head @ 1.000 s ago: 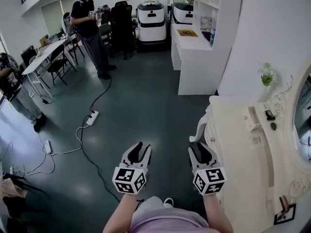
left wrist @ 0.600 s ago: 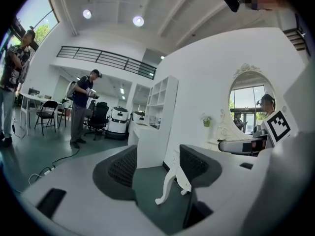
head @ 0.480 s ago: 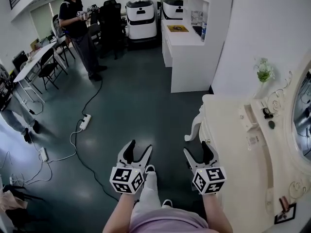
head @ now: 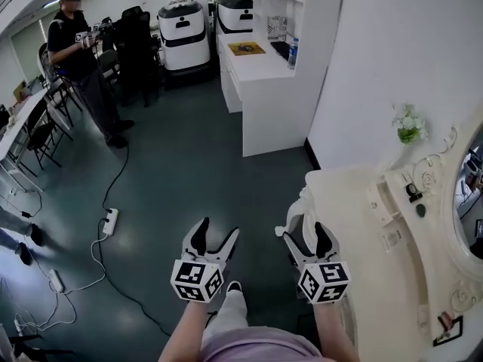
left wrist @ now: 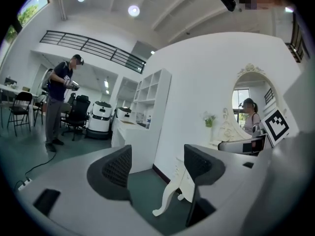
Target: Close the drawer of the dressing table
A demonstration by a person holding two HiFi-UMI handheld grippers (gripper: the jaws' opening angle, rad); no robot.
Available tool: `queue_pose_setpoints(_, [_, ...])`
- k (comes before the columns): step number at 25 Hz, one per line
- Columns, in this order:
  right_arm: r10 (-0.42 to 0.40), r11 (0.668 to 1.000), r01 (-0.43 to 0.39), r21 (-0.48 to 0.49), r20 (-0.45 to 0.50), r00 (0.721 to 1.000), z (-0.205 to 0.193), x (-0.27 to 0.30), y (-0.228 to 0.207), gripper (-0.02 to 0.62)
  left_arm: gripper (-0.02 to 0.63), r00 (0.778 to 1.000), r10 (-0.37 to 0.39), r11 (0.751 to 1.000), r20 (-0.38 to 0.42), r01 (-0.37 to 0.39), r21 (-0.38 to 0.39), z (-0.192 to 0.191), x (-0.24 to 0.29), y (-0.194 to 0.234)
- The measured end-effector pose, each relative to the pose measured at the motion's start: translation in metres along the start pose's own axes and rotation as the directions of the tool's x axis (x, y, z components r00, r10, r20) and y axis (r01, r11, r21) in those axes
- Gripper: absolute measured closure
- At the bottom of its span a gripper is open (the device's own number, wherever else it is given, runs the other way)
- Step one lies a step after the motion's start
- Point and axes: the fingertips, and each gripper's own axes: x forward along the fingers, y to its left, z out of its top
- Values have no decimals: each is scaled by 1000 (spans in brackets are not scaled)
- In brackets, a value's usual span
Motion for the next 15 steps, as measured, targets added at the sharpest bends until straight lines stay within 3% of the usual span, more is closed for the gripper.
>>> queue_pose_setpoints(7, [-169, 985, 168, 31, 7, 986, 24, 48, -27, 213, 287, 983, -181, 983, -28, 181, 15, 25, 86, 19])
queue_pose_setpoints(15, [-400, 913, 398, 86, 5, 917, 27, 34, -84, 216, 287, 916, -394, 918, -76, 395, 9, 25, 166, -20])
